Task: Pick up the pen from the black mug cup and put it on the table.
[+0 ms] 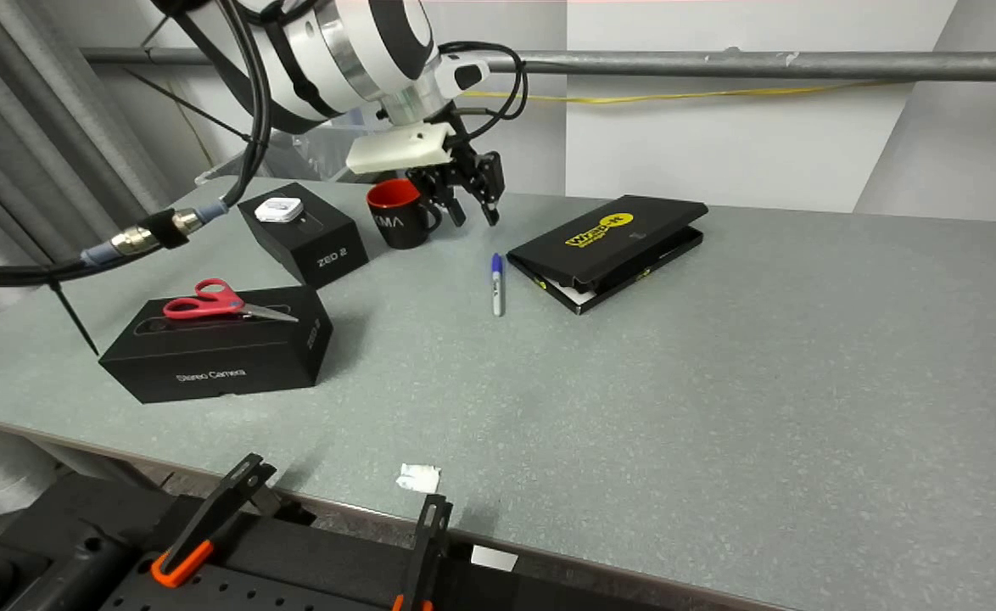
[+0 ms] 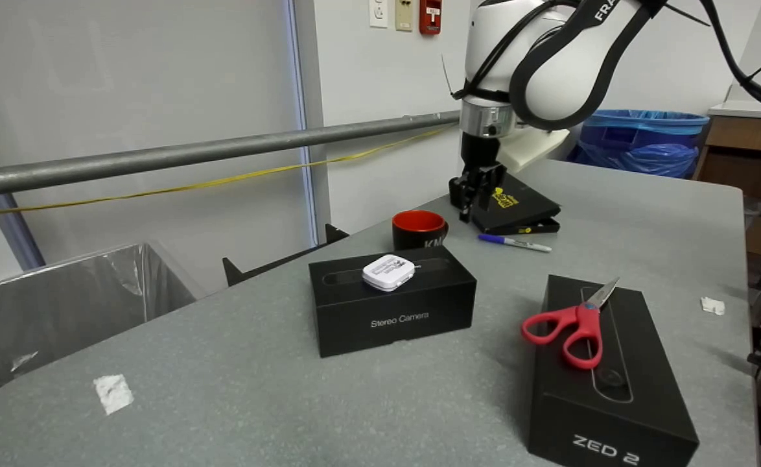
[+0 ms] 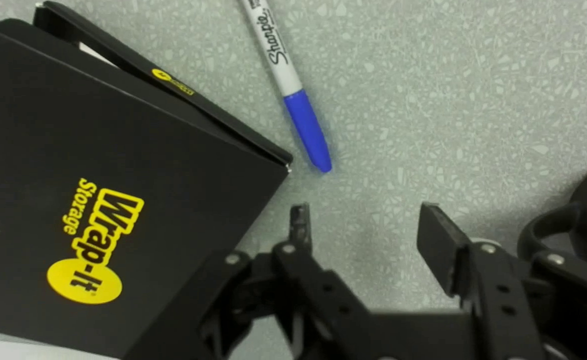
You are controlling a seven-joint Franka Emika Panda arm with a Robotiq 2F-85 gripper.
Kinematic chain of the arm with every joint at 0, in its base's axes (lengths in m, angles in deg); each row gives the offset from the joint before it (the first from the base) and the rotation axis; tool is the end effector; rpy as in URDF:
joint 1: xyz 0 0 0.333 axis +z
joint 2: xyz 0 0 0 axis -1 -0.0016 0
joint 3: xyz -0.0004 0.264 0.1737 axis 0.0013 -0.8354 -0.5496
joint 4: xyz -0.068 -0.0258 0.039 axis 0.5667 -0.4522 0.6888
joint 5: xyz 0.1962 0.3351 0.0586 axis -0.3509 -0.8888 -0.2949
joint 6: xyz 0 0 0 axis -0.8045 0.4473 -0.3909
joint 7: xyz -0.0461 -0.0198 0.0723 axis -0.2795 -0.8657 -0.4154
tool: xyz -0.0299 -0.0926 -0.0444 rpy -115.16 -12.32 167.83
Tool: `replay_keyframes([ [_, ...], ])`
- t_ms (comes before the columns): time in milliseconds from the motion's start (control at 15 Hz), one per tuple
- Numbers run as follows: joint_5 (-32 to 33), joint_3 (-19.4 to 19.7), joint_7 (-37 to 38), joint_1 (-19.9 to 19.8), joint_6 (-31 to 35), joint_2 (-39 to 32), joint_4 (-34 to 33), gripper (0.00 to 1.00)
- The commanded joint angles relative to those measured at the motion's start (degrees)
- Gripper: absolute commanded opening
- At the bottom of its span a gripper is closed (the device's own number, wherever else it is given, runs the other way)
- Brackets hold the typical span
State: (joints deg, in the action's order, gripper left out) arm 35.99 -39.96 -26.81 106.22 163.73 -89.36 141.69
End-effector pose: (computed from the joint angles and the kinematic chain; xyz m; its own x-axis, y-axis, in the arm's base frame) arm 0.6092 0.0197 0.1810 0.9757 -0.1184 0.1846 -0.1568 -0.9650 0.2100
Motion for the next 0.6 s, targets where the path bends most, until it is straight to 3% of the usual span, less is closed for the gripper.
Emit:
replay_keyframes([
  [0, 1.4, 1.1, 2.8, 0.8, 1.0, -0.6, -1.7, 0.92],
  [133, 0.9, 0.8, 2.8, 0.3, 0.9, -0.4, -2.1, 1.0],
  [533, 0.4, -0.3, 1.3, -0.8, -0.1, 0.1, -2.1, 1.0],
])
